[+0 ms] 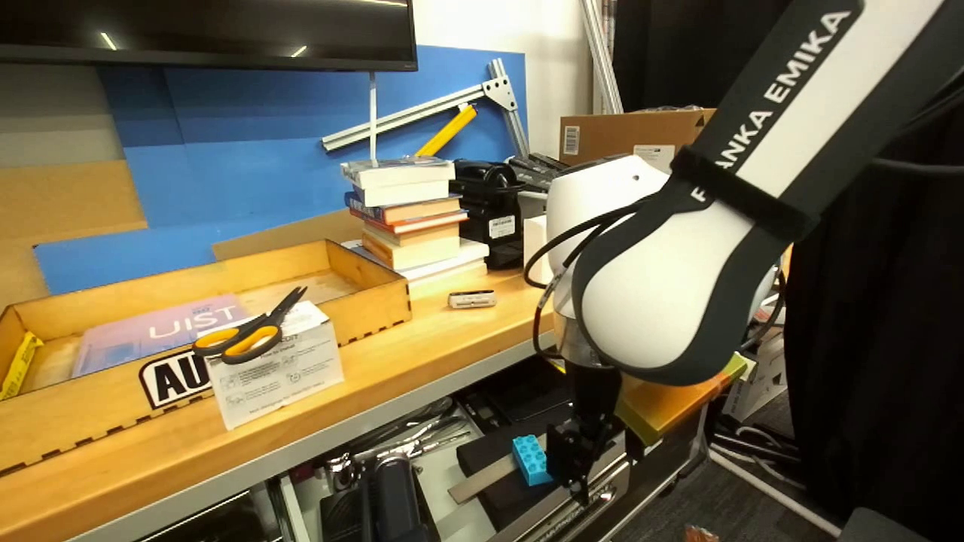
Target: Pick up the blue object from the base top and put it in the open drawer and close it
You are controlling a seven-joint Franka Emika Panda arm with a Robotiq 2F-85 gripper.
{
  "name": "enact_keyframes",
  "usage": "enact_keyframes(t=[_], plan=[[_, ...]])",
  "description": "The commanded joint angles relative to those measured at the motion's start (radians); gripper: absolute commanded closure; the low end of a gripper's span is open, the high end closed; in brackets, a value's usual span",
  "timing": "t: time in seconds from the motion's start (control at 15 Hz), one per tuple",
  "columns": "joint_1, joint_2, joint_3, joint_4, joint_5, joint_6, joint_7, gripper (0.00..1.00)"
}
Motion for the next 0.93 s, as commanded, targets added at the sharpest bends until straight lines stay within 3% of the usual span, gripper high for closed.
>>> enact_keyframes(t=[0.0,0.13,0.47,0.87], plan=[[-0.011,-0.098,-0.012,-0.055,0.061,-0.094,-0.065,0.0],[-0.013,-0.057,-0.012,-0.025,0.068,-0.121,-0.068,0.01],[-0.001,0.059,0.038,-0.009,-0.071,-0.013,0.083,0.0],[0.06,0.159,0.033,0.081,-0.345,0.171,0.466,0.0]])
